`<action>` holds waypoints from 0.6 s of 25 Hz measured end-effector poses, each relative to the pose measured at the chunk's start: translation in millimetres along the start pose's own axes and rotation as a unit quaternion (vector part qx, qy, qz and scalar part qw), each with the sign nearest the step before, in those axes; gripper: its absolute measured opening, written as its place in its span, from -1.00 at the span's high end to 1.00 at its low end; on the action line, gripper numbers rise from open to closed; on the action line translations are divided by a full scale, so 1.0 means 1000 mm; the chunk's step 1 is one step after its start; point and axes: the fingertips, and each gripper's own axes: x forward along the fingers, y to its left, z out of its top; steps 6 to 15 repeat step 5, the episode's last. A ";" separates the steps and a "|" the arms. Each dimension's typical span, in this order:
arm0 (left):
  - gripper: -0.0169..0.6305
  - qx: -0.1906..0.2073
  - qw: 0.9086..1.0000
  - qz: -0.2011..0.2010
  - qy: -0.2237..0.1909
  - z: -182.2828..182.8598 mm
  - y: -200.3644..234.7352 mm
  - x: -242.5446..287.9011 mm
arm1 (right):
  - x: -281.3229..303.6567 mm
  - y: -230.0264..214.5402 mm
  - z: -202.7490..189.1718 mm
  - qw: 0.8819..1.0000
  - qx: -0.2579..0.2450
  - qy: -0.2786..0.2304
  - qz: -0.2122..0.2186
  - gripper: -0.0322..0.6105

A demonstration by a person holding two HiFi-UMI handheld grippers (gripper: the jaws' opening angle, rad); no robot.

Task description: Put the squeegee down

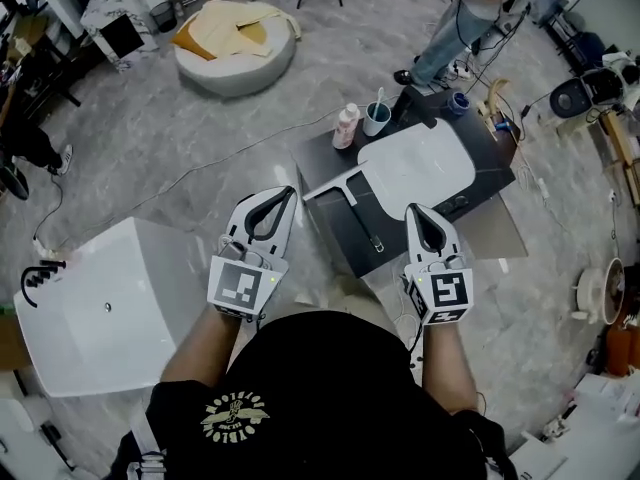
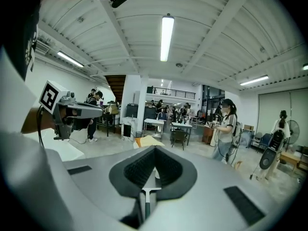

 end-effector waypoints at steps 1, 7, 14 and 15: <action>0.87 -0.001 1.000 -0.003 -0.002 0.001 -0.002 0.001 | -0.002 -0.001 -0.001 1.000 0.000 0.001 -0.003 0.81; 0.87 0.005 1.000 -0.016 -0.007 0.001 -0.010 0.008 | -0.007 -0.003 -0.008 1.000 0.002 0.005 -0.008 0.81; 0.87 0.005 1.000 -0.016 -0.007 0.001 -0.010 0.008 | -0.007 -0.003 -0.008 1.000 0.002 0.005 -0.008 0.81; 0.87 0.005 1.000 -0.016 -0.007 0.001 -0.010 0.008 | -0.007 -0.003 -0.008 1.000 0.002 0.005 -0.008 0.81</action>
